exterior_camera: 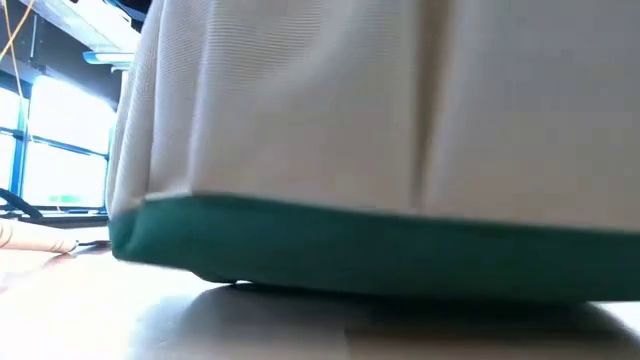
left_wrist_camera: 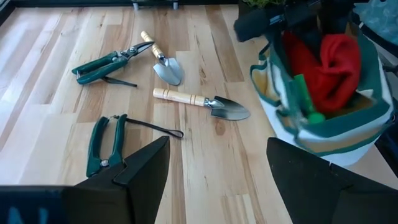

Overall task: Pick & Place Garden tools in Gardening bag
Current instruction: Put the red gloves into the green gardening bag

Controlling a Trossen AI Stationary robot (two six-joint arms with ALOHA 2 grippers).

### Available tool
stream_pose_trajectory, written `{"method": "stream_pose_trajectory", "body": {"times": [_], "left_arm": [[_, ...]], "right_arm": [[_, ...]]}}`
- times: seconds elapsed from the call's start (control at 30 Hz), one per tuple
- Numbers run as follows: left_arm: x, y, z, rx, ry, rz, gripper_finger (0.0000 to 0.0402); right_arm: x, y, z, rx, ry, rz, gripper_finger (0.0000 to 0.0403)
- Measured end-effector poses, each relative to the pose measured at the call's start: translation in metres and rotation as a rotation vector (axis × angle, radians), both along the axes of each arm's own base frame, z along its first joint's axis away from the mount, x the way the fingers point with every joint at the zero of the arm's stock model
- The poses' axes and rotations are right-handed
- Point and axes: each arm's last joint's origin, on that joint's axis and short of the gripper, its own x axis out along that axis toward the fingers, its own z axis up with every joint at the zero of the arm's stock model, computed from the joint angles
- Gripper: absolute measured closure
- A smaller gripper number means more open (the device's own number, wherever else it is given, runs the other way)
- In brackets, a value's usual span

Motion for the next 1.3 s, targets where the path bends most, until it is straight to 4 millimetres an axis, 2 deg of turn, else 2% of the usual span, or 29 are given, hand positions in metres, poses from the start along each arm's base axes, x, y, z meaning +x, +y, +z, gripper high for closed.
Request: {"method": "stream_pose_trajectory", "body": {"times": [0.6,0.8,1.13,1.3], "left_arm": [[0.0000,0.0001,0.0000,-0.007,0.001,0.004,0.0142],[-0.0003,0.0001,-0.0006,-0.006,0.008,0.004,0.0142],[-0.0010,0.0002,-0.0019,-0.007,0.024,0.006,0.0142],[-0.0010,0.0002,-0.0019,-0.007,0.024,0.006,0.0142]], "right_arm": [[-0.0024,0.0045,0.0000,0.020,0.010,0.019,0.0348],[-0.0017,0.0047,0.0005,0.021,-0.001,0.015,0.0300],[0.0017,0.0066,0.0052,0.048,-0.063,0.021,0.0183],[0.0018,0.0065,0.0053,0.016,-0.088,0.051,0.0162]]}}
